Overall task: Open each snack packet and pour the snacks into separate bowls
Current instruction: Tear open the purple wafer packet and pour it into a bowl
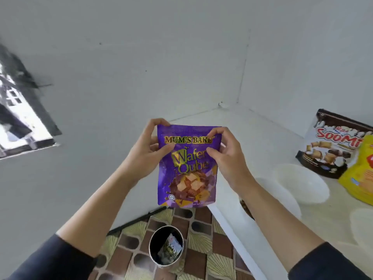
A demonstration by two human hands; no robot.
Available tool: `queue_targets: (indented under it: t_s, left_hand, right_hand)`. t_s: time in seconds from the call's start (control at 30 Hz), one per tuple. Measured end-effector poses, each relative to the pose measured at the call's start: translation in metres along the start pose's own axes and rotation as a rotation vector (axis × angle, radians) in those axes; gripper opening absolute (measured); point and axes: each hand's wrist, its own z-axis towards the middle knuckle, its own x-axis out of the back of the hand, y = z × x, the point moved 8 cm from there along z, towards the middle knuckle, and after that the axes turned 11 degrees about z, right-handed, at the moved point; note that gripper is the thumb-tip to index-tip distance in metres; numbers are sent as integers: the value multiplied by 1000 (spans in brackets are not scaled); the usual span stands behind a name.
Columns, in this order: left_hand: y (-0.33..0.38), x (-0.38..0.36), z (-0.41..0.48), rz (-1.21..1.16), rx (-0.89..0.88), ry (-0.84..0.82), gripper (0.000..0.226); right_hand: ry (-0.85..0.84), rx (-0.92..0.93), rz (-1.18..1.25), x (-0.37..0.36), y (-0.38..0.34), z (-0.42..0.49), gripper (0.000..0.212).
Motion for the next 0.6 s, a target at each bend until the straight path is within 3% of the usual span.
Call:
queue_targets:
  t_s: [0.23,0.6]
  left_hand:
    - [-82,64,-43,-35,167,205,17]
    - [-210,92,-17,-35,406,293,8]
  right_hand:
    - [-76,-70,-64,-78,73,6,23]
    - [-103,-141,-280,-109,187,39,35]
